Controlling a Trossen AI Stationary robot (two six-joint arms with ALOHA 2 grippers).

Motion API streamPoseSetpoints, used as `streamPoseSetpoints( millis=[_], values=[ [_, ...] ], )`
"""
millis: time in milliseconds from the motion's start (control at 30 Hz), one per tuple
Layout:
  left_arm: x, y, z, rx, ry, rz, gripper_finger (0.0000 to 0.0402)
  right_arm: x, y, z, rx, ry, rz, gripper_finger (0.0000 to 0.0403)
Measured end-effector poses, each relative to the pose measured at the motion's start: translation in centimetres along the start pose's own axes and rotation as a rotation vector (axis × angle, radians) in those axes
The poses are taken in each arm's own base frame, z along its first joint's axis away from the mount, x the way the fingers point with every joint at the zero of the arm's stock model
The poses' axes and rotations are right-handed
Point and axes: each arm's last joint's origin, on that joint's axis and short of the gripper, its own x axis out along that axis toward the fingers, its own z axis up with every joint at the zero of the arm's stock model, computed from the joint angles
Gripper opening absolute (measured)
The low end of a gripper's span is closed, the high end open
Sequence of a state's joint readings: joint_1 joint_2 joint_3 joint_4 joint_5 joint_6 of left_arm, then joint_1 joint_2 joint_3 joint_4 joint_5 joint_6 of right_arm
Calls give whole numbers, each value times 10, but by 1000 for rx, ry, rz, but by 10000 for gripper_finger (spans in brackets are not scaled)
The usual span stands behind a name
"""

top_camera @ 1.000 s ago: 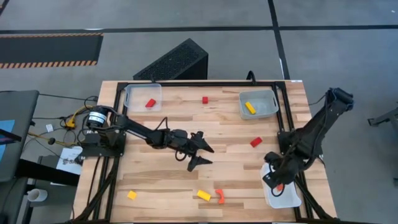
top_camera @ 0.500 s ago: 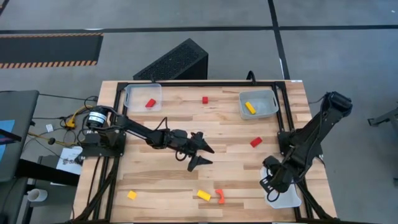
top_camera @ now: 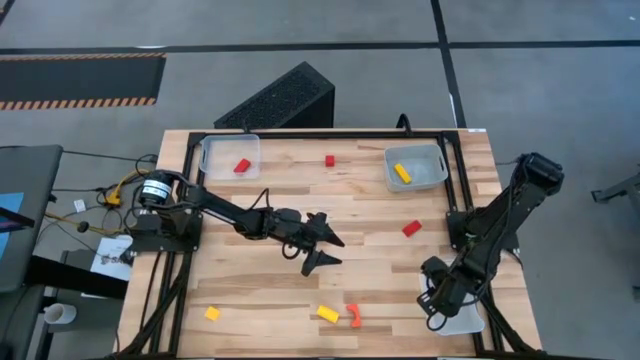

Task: Sort & place blocks by color
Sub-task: Put the top orange block into the white bin

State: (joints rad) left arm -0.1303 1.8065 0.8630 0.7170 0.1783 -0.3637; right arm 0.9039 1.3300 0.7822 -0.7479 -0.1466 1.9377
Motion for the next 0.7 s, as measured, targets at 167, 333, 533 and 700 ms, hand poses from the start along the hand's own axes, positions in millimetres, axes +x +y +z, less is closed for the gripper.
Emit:
streamPoseSetpoints(
  millis=[167,333,533,700],
  values=[
    [0,0,0,1,-3,-2,253,0,-1,-3,-13,12,-6,159],
    [0,-1,1,4,-16,-9,253,1,-3,-7,-14,19,-12,166],
    [0,-2,1,4,-15,-17,253,2,-6,-13,-25,63,-36,169],
    [0,-3,4,10,-34,-45,253,2,-6,-14,-28,63,-37,176]
  ],
)
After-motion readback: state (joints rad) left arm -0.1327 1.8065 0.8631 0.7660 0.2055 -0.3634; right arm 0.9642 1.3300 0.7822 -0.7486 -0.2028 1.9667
